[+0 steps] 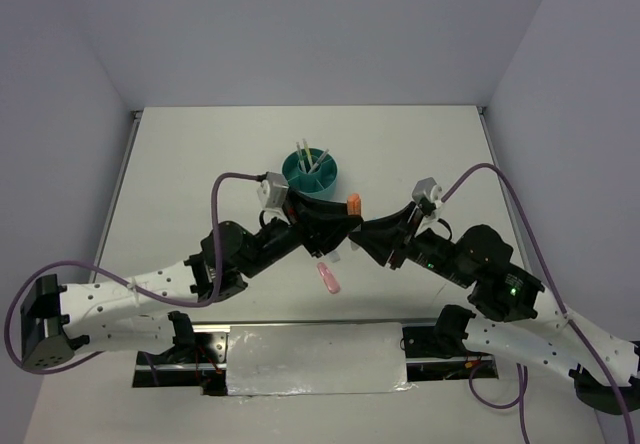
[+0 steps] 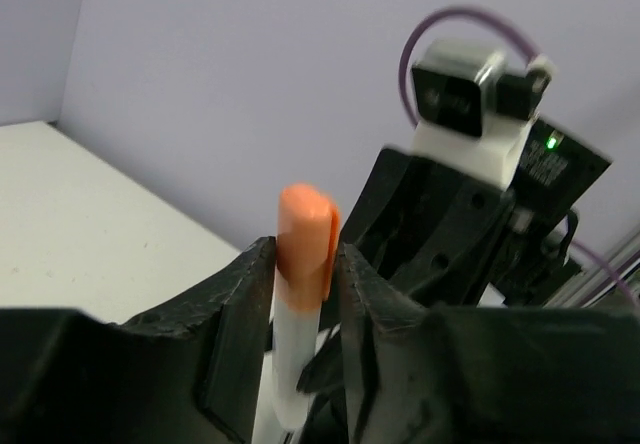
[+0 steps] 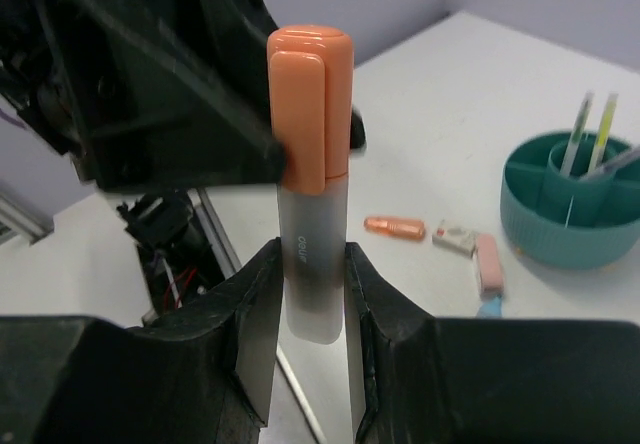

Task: Sort the stationery into containers
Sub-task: Close the pen cap on the pen.

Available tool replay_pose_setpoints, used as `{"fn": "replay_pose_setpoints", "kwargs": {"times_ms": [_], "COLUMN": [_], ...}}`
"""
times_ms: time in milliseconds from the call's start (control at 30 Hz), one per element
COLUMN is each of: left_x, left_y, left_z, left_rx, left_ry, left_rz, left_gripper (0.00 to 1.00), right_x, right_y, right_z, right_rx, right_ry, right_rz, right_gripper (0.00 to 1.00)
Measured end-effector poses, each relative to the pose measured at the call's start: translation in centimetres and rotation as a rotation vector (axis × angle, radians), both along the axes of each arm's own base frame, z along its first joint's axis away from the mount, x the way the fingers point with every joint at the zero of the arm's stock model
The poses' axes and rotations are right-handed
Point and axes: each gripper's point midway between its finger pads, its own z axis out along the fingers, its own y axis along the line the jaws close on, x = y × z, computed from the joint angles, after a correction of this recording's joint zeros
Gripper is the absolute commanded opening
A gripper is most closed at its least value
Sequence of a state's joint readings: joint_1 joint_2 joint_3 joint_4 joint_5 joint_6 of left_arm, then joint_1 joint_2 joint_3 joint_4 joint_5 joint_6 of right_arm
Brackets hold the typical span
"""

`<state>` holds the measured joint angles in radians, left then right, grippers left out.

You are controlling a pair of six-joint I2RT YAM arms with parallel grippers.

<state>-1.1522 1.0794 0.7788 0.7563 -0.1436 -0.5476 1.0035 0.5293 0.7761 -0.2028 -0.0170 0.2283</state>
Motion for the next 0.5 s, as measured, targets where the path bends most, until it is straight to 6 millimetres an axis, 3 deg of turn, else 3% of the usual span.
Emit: {"fn": "replay_pose_setpoints", "kwargs": {"times_ms": [100,333,500], "left_x": [-0.5,-1.0,-0.8], "left_y": [-0.4,-0.7,-0.2], "left_z": [-0.7,0.3,-0.1], "left_rx": [0.058,0.128,0.153], "left_ry": [0.021,0.014,0.017], "left_rz": [-0.015,-0.015,0.008], "left_gripper": [0.56,0.52,0.22], "right_x": [0.1,0.0,0.0], "right_y": [0.3,0.4,0.6], "right_z": [1.4,2.3,2.5], "right_rx": [0.034,0.047,0.042], "right_ry": [-0.049,-0.095,-0.103], "right_rz": [0.007,0.02,0.026], "right_gripper": [0.0,0.0,0.0]}}
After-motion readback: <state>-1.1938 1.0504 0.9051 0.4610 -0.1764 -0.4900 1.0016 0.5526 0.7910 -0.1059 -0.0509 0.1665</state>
